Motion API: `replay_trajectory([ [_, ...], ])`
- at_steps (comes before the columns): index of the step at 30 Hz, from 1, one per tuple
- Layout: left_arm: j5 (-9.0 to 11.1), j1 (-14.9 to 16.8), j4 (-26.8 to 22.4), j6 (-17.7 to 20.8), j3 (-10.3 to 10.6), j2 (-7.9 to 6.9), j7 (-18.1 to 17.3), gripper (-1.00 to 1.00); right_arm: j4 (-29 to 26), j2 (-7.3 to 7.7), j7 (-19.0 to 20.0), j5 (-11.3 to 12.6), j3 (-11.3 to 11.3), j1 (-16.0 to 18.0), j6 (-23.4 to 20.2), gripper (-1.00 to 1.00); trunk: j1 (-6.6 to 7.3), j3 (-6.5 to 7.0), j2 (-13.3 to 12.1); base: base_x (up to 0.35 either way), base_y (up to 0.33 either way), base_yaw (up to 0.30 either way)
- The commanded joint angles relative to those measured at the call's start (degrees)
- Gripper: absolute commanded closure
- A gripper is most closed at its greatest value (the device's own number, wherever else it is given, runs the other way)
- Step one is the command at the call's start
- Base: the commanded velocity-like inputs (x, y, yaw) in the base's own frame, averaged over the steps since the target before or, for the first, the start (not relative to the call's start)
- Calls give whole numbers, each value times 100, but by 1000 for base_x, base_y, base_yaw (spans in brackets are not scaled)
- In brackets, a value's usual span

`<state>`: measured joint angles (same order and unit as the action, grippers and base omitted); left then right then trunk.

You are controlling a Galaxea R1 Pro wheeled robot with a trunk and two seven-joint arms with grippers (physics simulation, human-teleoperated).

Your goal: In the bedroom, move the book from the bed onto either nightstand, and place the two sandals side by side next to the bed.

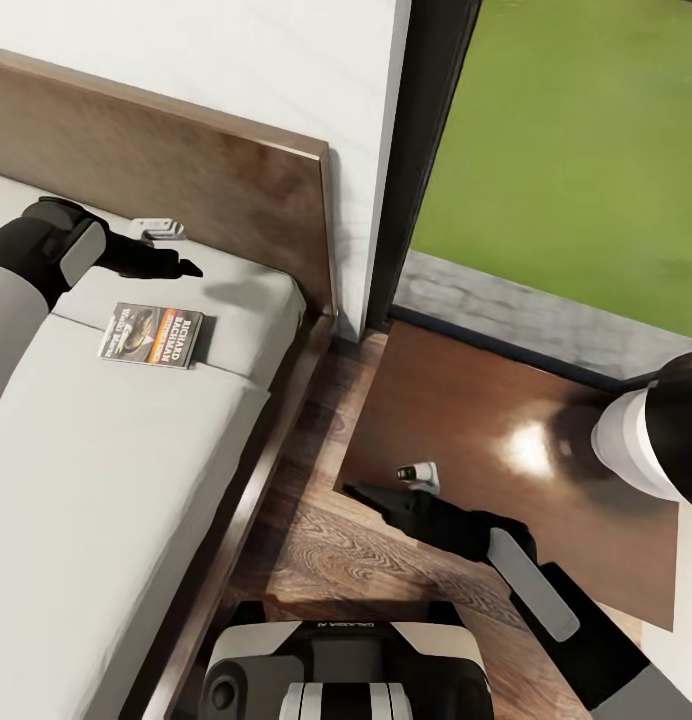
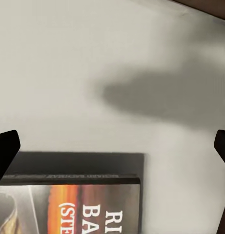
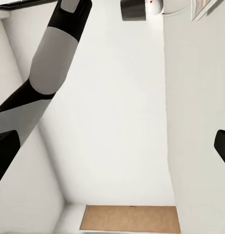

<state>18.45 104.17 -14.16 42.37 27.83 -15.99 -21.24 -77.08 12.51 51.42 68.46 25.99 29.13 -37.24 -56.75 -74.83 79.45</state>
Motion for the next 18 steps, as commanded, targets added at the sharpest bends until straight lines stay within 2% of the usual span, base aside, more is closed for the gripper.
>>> replay_trajectory([
  [1,59,4,-8,27,47,-7,2,-100,-84,17,-11,49,12,-24,-35,-100,0,-2,2,0,0,0],
  [10,54,0,-8,26,54,-9,-3,-100,-711,60,-37,41,112,-280,-30,-100,0,-2,2,0,0,0],
  [18,53,-1,-8,27,55,-14,-5,-100,-880,66,-65,44,316,-386,-22,-100,0,-2,2,0,0,0],
])
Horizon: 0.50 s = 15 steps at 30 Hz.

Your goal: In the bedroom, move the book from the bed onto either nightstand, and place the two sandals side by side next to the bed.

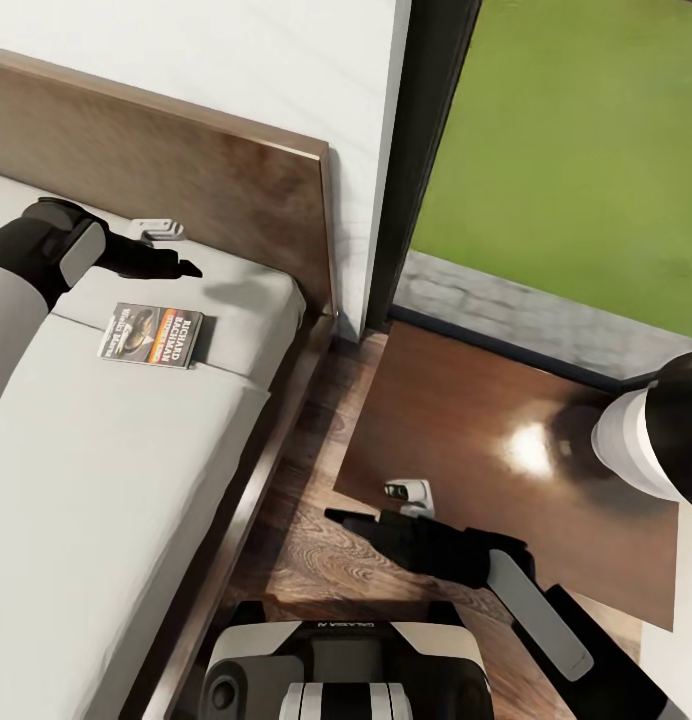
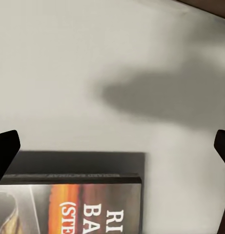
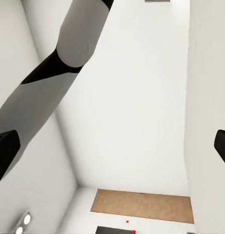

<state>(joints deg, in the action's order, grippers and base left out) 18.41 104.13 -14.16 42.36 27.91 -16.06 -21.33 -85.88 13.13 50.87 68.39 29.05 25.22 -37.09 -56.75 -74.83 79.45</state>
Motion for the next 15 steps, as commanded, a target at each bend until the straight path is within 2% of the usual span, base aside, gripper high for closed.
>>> replay_trajectory([
  [1,58,3,-8,27,47,-8,4,-100,-6,4,-11,51,19,0,-37,-100,0,-2,2,0,0,0],
  [15,61,2,-8,27,48,-29,6,-100,-23,58,-15,50,47,-16,-13,-100,0,-2,2,0,0,0],
])
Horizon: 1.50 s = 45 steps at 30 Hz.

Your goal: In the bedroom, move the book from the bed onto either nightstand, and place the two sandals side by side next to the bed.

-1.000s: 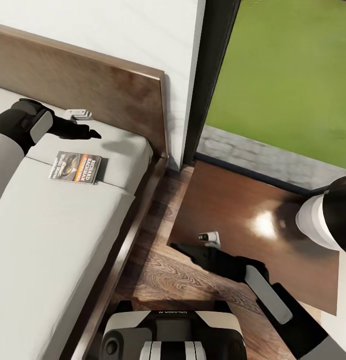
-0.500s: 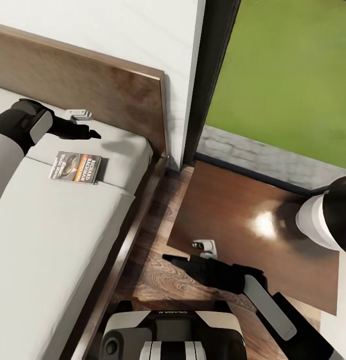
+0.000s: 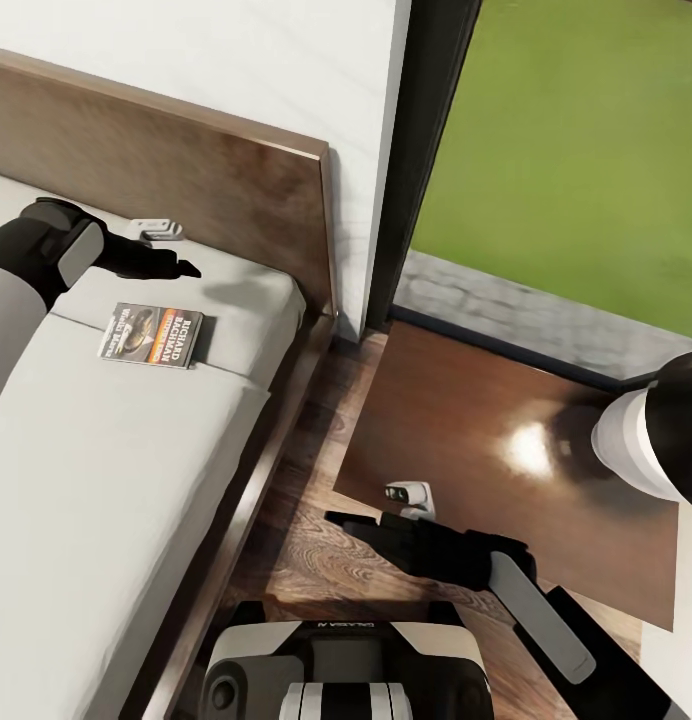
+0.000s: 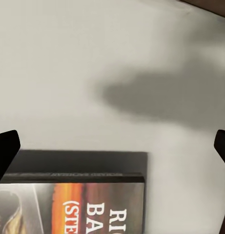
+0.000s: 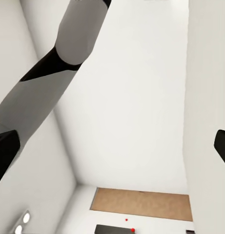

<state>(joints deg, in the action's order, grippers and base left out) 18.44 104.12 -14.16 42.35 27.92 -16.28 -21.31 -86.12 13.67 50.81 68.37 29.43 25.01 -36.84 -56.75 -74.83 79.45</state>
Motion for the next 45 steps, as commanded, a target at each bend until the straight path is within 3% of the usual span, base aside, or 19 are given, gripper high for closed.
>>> replay_trajectory([
  [1,59,3,-8,26,47,-9,2,-100,2,14,-10,52,10,5,-28,-100,0,-2,2,0,0,0],
  [29,53,-11,61,-68,56,-58,4,-100,40,83,-10,61,2,4,28,-100,0,-2,2,0,0,0],
  [45,66,-30,521,-331,58,-58,4,-100,69,83,-8,79,-6,4,36,-100,0,-2,2,0,0,0],
])
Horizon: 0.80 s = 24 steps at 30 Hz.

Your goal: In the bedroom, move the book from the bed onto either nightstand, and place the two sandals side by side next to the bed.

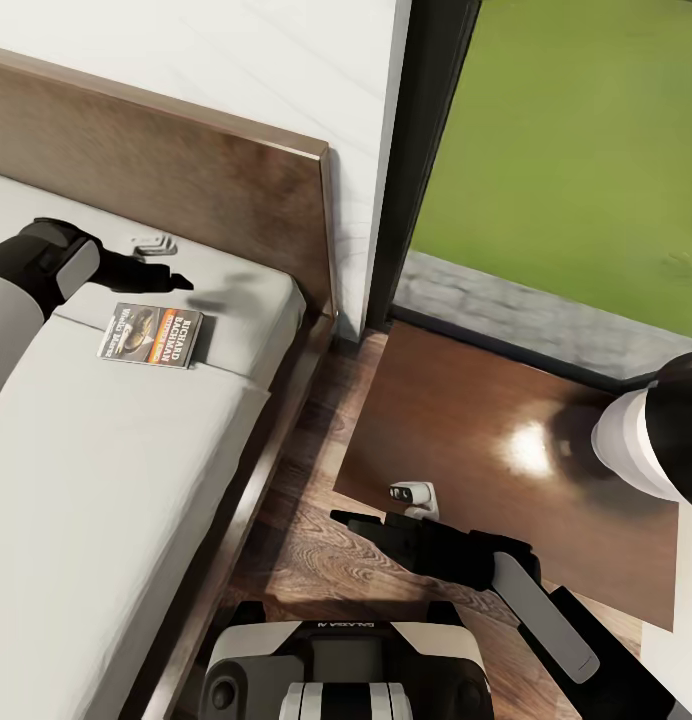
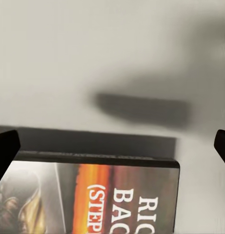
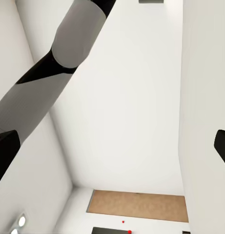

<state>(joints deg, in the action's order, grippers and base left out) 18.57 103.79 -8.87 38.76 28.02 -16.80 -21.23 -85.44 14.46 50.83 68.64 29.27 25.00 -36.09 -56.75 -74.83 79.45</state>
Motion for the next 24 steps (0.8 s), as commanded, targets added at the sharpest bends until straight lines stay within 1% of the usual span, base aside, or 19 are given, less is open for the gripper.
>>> replay_trajectory([
  [1,53,2,8,11,48,-4,-4,-100,3,4,-10,54,9,5,-38,-100,0,-2,2,0,0,0],
  [12,50,1,63,-66,53,1,-4,-100,9,4,-6,55,8,5,-38,-100,0,-6,2,0,0,0],
  [24,43,0,69,-71,54,-7,-4,-100,10,4,-11,61,13,5,-31,-100,0,-50,2,0,0,0],
])
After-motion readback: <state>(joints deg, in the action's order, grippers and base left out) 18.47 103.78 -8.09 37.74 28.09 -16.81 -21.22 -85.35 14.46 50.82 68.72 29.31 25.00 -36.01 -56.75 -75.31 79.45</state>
